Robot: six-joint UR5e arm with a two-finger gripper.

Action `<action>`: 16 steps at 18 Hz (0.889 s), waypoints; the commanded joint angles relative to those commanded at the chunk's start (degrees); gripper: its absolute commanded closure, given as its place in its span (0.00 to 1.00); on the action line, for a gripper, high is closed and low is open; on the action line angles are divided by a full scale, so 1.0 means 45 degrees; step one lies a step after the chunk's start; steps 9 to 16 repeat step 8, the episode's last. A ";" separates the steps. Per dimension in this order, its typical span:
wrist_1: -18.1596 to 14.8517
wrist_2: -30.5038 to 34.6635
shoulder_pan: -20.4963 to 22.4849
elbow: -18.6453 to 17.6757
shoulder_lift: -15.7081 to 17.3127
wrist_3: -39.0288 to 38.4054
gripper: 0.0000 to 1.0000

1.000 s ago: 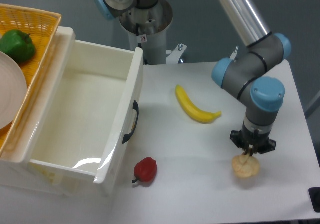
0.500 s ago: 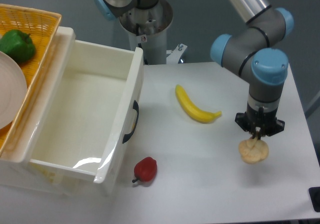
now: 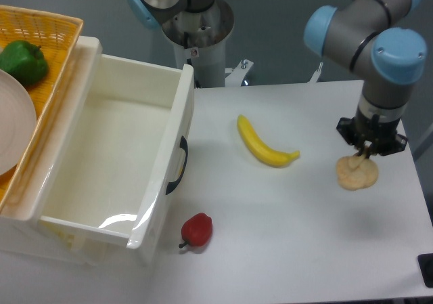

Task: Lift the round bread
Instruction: 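Lift the held bread bun up off the table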

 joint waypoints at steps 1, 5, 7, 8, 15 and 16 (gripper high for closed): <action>-0.0156 0.0175 -0.0019 0.0195 -0.0059 0.0059 1.00; -0.0333 0.1034 -0.0078 0.0723 -0.0215 0.0235 1.00; -0.0392 0.1114 -0.0078 0.0763 -0.0157 0.0235 1.00; -0.0392 0.1095 -0.0078 0.0744 -0.0138 0.0235 1.00; -0.0392 0.1095 -0.0078 0.0744 -0.0138 0.0235 1.00; -0.0392 0.1095 -0.0078 0.0744 -0.0138 0.0235 1.00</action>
